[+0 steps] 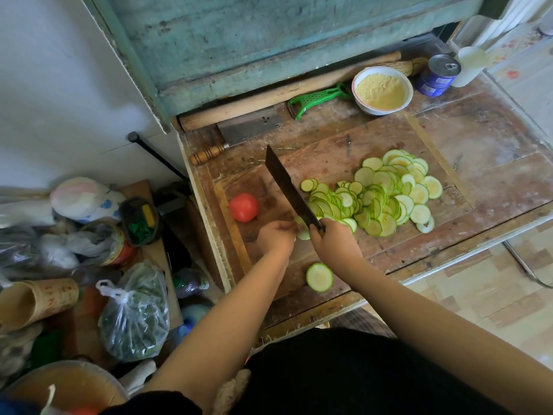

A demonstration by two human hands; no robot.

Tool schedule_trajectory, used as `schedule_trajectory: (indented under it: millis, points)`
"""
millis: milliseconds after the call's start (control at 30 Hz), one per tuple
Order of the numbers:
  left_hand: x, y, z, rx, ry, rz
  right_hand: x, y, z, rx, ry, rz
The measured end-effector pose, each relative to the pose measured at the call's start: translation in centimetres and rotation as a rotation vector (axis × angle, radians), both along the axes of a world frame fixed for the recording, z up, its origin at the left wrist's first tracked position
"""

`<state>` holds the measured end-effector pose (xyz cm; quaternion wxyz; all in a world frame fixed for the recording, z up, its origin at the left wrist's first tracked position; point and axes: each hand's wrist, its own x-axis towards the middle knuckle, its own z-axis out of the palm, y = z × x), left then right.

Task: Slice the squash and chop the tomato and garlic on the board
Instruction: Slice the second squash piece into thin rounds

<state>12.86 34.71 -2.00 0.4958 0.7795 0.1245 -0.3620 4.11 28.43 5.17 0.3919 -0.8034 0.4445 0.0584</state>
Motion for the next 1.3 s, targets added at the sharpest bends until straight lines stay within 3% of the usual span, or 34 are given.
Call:
schedule_trajectory:
  millis: [433, 1300]
  points:
    - [0.2, 0.3, -0.2, -0.06, 0.047, 0.015, -2.6, -0.1, 1.8, 0.039, 0.015, 0.0]
    - [0.2, 0.3, -0.6, -0.065, 0.008, -0.006, -0.3, -0.9, 0.8, 0.021, 0.12, 0.068]
